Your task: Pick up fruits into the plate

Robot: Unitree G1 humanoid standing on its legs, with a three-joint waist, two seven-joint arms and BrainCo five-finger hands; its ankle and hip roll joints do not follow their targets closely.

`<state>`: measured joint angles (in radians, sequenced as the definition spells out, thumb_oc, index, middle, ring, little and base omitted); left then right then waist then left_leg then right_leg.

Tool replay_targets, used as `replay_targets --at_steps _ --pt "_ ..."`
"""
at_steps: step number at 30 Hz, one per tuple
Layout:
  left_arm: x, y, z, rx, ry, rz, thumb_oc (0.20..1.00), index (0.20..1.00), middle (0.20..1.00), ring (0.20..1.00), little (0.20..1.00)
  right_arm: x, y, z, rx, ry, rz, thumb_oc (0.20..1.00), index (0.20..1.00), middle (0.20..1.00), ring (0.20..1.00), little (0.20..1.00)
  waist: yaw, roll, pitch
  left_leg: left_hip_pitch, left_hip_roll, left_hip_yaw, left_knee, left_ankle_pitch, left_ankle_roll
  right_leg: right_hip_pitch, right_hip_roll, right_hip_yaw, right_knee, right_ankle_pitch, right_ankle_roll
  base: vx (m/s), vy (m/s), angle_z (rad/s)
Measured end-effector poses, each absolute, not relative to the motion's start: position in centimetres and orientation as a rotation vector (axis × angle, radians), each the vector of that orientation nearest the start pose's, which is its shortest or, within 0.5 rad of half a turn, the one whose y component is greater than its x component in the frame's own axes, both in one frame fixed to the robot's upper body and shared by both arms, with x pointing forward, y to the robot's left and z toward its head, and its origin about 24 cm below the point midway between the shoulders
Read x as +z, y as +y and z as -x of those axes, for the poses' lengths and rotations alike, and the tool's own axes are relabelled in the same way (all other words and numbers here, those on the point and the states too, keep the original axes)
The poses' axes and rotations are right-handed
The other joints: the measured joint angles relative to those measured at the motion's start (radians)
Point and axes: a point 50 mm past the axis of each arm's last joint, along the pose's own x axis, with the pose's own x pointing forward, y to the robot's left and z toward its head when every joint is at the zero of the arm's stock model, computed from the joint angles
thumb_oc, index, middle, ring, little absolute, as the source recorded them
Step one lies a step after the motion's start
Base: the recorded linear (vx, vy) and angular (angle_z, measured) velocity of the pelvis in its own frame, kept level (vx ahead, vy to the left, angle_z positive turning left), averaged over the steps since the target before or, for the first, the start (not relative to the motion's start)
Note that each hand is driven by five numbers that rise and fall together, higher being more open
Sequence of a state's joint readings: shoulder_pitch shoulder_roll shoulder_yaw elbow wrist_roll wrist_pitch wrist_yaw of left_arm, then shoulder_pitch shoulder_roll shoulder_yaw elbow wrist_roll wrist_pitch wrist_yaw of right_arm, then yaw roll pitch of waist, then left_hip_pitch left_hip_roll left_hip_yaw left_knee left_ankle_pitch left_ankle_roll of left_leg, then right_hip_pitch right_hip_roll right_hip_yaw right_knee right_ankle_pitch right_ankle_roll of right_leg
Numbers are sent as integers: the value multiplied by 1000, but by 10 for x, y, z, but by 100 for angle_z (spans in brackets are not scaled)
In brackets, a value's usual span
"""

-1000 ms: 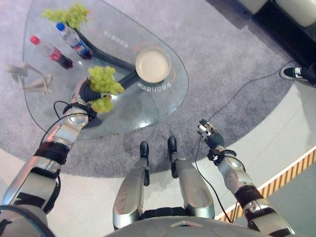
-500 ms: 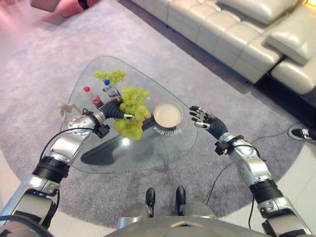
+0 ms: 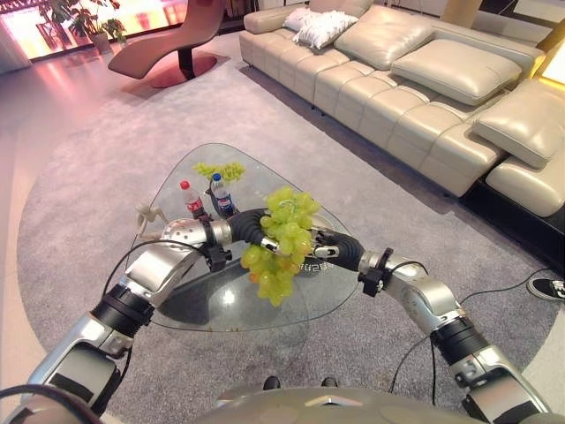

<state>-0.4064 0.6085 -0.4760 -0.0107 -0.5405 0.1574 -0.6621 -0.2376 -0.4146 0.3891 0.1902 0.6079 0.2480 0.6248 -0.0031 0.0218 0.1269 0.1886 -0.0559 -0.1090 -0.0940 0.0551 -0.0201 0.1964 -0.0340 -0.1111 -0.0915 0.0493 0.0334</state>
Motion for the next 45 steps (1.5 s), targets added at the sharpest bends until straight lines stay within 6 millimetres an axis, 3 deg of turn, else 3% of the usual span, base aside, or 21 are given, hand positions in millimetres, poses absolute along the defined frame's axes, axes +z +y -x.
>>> replay_targets --at_steps 11,19,31,45 --pt "106 101 -278 -1144 70 -56 200 200 200 200 200 24 -104 -258 994 351 -242 1000 1000 1000 1000 1000 0 13 -11 5 0 -4 0 0 0 7 0 -5 0 0 0 -1 1 1" --pt "107 97 -279 -1132 56 -34 200 200 200 200 200 21 -81 -248 1084 364 -360 1000 1000 1000 1000 1000 -4 24 -20 5 0 -4 0 0 0 7 0 -5 0 0 0 0 0 0" --pt "108 97 -279 -1129 53 -15 200 200 200 200 200 9 -68 -213 1192 433 -814 1000 1000 1000 1000 1000 -4 36 -28 -1 0 -2 0 -3 4 0 0 -2 0 -1 0 0 0 0" --pt "107 89 -278 -1097 31 68 200 200 200 200 200 22 -64 -212 1234 364 -952 1000 1000 1000 1000 1000 0 44 -33 -10 1 10 0 3 11 -15 1 12 0 0 0 -8 -4 -2"
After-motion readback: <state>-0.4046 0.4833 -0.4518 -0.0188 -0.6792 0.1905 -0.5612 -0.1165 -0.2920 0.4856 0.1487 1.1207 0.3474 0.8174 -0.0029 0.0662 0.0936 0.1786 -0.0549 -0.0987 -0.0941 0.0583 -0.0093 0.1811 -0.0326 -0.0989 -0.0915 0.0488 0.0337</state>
